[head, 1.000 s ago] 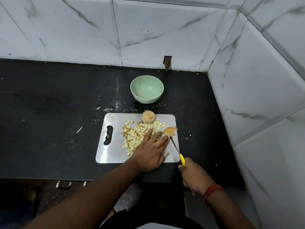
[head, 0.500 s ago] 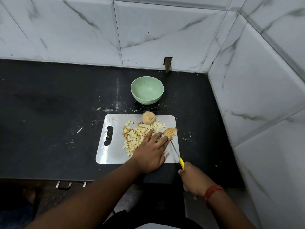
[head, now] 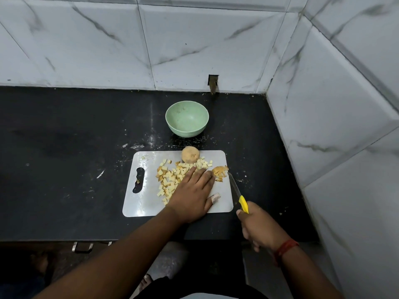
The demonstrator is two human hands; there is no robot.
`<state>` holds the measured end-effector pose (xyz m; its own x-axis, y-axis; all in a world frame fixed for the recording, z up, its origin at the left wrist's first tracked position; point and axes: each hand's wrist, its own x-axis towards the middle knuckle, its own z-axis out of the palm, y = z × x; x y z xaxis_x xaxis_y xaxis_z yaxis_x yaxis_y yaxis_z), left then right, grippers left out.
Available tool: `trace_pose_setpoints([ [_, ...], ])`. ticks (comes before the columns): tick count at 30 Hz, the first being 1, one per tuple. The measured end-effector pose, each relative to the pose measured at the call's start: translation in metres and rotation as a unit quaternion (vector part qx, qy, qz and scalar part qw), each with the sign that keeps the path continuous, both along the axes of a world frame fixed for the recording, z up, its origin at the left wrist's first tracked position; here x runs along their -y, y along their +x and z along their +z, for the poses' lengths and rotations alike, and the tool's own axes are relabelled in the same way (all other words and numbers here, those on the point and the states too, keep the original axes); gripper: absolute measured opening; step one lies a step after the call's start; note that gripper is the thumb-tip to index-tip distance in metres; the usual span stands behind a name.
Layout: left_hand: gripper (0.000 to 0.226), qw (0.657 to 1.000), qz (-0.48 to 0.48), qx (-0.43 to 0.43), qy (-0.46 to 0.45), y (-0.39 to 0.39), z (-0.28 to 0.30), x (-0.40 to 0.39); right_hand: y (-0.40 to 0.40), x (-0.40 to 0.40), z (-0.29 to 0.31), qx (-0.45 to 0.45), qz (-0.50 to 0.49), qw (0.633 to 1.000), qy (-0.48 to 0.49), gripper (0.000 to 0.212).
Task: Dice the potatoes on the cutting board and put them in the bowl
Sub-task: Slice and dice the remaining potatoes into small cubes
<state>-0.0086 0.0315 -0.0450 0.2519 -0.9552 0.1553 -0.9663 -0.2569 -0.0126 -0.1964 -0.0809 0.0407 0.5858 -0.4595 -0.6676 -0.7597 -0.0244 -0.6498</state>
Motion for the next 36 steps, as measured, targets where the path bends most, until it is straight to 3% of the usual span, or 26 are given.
trace_pose_setpoints([
  [10,0.071,0.987,0.047,-0.149,0.031,0.004,0.018,0.027,-0.008,0.007,-0.007,0.033,-0.023,0.999,0.009,0.016],
  [18,0.074,0.993,-0.055,-0.035,0.097,0.005,0.017,0.057,-0.011,0.011,-0.006,0.044,-0.043,0.998,0.0,0.018],
  [24,0.085,0.991,-0.049,0.013,0.124,0.01,0.015,0.062,-0.014,0.016,-0.005,0.048,-0.049,0.998,-0.016,0.017],
  [26,0.089,0.992,-0.041,0.019,0.114,0.012,0.015,0.055,-0.013,0.015,-0.005,0.046,-0.048,0.998,-0.016,0.017],
  [36,0.066,0.998,-0.005,-0.02,0.057,0.01,0.016,0.035,0.002,0.009,-0.001,0.061,-0.03,0.997,-0.037,0.015],
])
